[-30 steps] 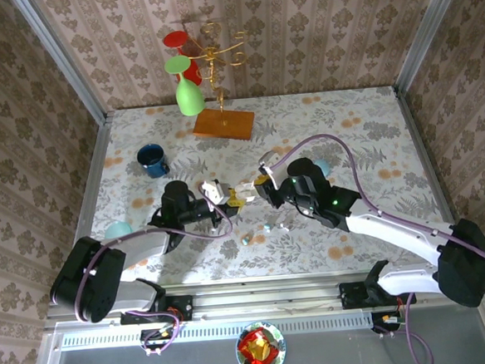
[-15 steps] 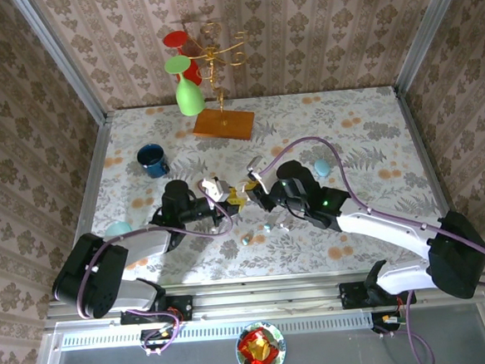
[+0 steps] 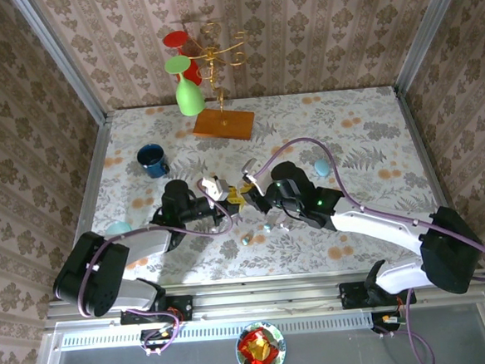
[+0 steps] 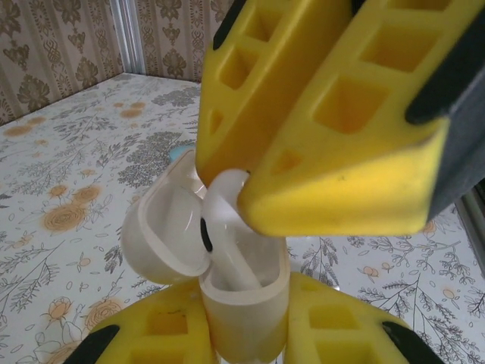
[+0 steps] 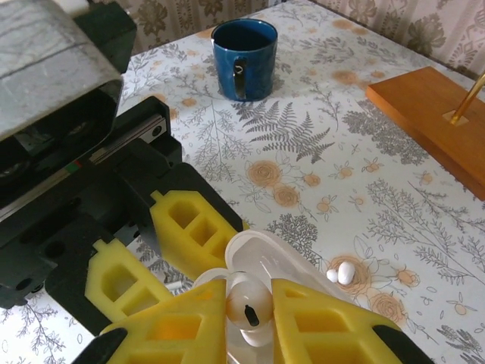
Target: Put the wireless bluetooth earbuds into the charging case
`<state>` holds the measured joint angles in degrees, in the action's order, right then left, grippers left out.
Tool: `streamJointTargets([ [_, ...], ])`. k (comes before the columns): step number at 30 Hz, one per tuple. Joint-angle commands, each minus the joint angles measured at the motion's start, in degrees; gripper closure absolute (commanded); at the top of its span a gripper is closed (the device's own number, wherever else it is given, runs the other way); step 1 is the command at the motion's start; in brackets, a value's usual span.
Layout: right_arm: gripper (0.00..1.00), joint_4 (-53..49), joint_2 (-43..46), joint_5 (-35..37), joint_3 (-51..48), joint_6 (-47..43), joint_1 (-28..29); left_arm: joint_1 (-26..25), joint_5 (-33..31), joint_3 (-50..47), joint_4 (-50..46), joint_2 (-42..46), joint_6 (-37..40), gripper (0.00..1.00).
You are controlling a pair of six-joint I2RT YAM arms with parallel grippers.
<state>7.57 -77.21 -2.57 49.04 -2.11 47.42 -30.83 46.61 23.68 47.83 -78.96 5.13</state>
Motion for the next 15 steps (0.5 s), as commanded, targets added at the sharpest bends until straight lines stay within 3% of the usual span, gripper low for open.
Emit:
streamJointTargets([
  [1,0.80,0.2,-0.9,-3.1,2.2,-1.5,0.6,-0.4,1.5,1.1,3.0,-0.6,-1.6,1.00],
  [7,0.75,-2.4,-1.4,-4.6,3.2,-2.3,0.7,-0.4,1.1,1.0,2.9,-0.6,-1.5,1.00],
  [11,0.57,-2.2,-0.2,-2.1,3.5,-0.2,0.3,-0.3,0.9,1.2,2.0,-0.7,-1.2,1.00],
  [15,0.49,-0.5,2.7,-0.8,1.9,3.1,-1.2,-0.1,0.0,0.8,2.0,-0.6,-0.7,1.00],
])
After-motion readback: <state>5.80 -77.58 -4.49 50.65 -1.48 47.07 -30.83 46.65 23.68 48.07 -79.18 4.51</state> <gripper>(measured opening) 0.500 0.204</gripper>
